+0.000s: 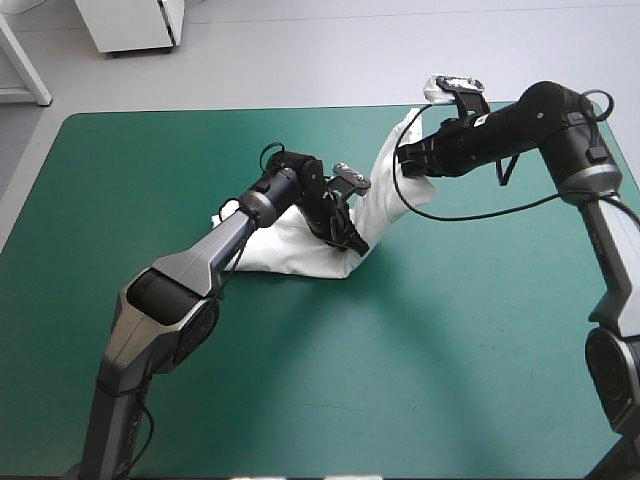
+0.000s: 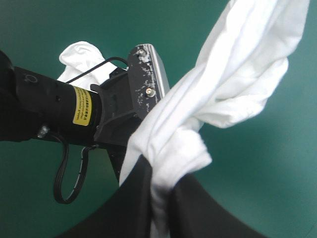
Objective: Fold the cloth
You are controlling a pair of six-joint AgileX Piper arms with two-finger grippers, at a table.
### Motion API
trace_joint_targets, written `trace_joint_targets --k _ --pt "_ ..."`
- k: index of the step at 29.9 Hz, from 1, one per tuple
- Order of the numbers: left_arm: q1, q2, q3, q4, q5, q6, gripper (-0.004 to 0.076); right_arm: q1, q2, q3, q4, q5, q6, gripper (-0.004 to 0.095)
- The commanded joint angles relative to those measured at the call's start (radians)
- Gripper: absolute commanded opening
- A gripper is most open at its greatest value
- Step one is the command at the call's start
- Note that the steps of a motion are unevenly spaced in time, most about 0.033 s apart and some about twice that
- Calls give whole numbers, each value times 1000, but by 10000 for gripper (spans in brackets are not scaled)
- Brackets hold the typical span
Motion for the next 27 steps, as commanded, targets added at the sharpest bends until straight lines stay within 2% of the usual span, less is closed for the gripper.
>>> trace_joint_targets --k 1,11,17,20,23,27 --pt "-2 -47 -21 -26 -11 -3 -22 2 -60 -64 49 -32 -4 -16" --pt "52 -121 -21 27 17 -103 -22 2 -60 -73 42 -27 -4 -16" --pt "99 -253 -11 106 143 -80 -22 2 -60 -73 47 -40 -10 -16" --pt "99 -356 91 103 141 -80 -22 2 -58 -73 66 -45 -37 -16" --pt "99 -485 261 98 135 -87 -22 2 -58 -73 68 -43 -42 -16" --pt "99 -718 550 109 68 -147 -22 18 -58 -73 66 -50 -53 -16"
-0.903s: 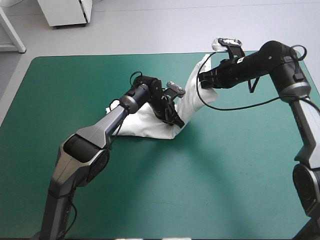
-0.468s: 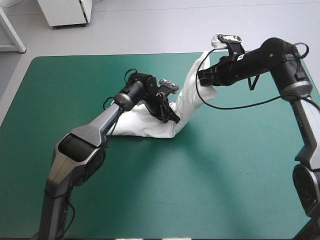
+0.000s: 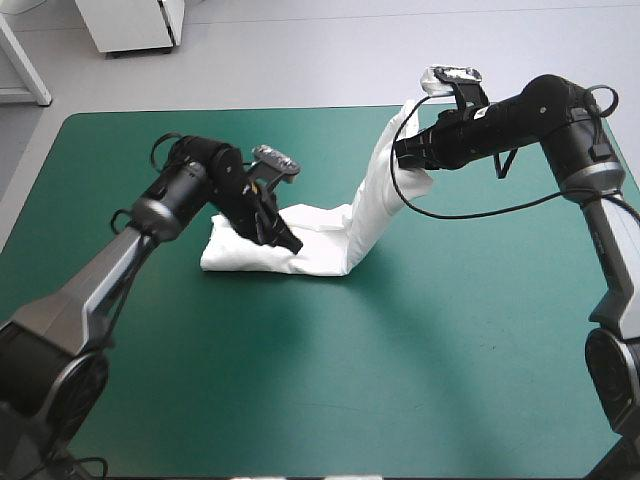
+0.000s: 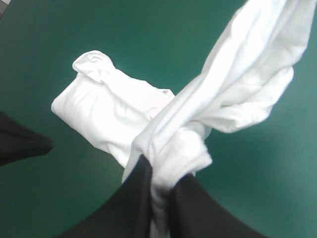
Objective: Fold the cloth
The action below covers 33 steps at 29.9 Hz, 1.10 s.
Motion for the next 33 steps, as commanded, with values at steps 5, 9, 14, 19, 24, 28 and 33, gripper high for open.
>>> trace_joint_targets --k 5,9,14,19,24,28,33 --pt "-2 -491 395 -85 -73 -125 -22 99 -45 -36 40 -119 -38 -16" --pt "-2 -711 507 -58 -93 -220 -22 196 5 -41 35 -171 -26 -16" --pt "-2 -954 594 20 -85 -355 -22 286 71 -41 32 -264 -21 -16" --pt "-2 -1123 662 36 -68 -431 -22 362 135 -41 32 -333 -21 -16" --pt "-2 -1160 670 28 18 -438 -22 416 199 -43 48 -400 -20 -16" --pt "-2 -1160 670 -14 20 -438 -22 447 263 -79 56 -431 -20 -16" --pt "-2 -1160 670 -63 13 -438 -22 457 386 -217 127 -439 -8 -14"
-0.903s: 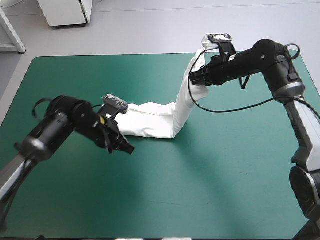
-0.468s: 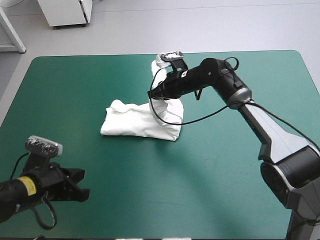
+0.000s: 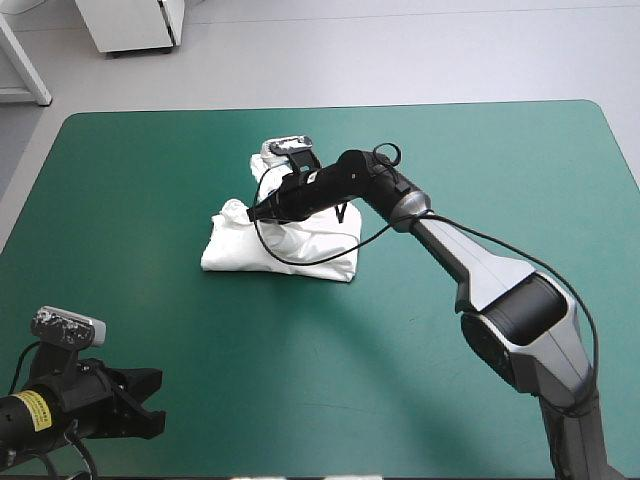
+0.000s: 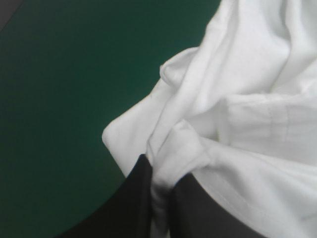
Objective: Fold the cloth
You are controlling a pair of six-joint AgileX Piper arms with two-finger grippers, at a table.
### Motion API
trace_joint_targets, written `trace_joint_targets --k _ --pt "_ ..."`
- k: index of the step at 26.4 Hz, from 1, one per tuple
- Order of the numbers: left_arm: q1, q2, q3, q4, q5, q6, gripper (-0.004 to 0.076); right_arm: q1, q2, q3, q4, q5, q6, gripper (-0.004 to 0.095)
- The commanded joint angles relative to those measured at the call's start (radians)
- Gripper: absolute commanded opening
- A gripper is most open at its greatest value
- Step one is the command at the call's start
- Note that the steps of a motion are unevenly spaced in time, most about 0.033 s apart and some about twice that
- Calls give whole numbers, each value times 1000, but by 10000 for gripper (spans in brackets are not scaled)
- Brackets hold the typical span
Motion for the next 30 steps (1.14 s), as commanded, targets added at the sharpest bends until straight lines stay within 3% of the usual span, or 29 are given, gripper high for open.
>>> trace_joint_targets --k 1,10,12,18,21,25,30 --pt "-2 6 -22 -45 -19 -10 -22 4 20 -137 103 -39 8 -14" --pt "-2 6 -22 -45 -19 -10 -22 17 147 -324 119 126 68 0" --pt "-2 6 -22 -45 -22 -10 -22 24 147 -324 121 142 56 87" --pt "-2 6 -22 -34 -46 -10 -22 31 145 -324 164 170 59 503" --pt "-2 6 -22 -34 -50 -10 -22 31 143 -346 156 205 71 514" --pt "-2 6 -22 -34 -61 -10 -22 31 129 -437 30 255 130 477" --pt "-2 6 -22 -34 -73 -10 -22 28 123 -563 -264 469 257 469"
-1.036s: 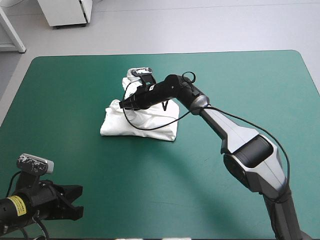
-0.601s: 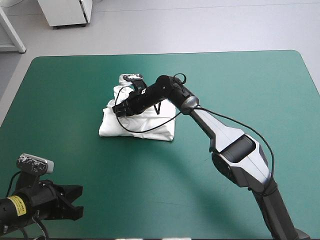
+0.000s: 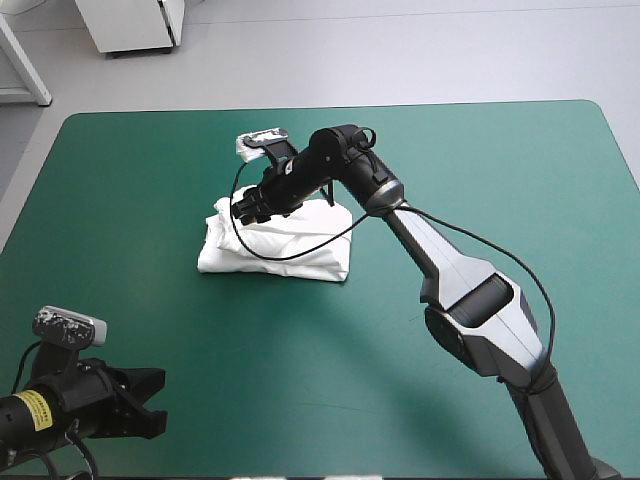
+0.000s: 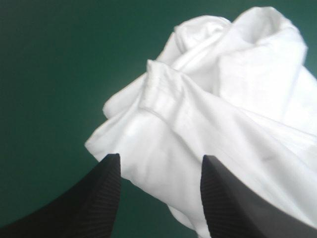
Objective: Fold the cloth
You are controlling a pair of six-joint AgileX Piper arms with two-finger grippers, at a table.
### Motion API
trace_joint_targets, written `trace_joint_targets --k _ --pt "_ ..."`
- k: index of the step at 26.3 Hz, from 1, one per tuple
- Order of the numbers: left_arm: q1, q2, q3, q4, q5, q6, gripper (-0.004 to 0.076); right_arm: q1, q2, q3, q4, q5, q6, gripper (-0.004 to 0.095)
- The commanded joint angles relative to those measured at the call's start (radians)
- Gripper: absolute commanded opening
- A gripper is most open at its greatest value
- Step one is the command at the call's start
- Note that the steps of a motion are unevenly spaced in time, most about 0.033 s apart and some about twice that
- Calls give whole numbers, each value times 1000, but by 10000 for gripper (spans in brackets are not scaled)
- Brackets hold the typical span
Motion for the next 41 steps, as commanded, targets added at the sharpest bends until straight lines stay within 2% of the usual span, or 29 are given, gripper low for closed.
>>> trace_joint_targets --k 1,8,15,18,29,35,41 --pt "-2 6 -22 -17 -63 -10 -22 -7 -79 -47 -73 48 63 469" --pt "-2 6 -22 -19 -61 -10 -22 -59 -115 -35 -128 50 127 469" --pt "-2 6 -22 -17 -61 -10 -22 -133 -242 222 -141 50 110 469" --pt "-2 6 -22 -6 -61 -10 -22 -171 -293 351 -97 48 90 469" --pt "-2 6 -22 35 -61 -6 -22 -185 -288 528 -98 -35 63 469" --pt "-2 6 -22 40 -61 -6 -22 -193 -283 592 -56 -126 57 469" --pt "-2 6 -22 44 -61 -6 -22 -201 -226 599 20 -129 30 471"
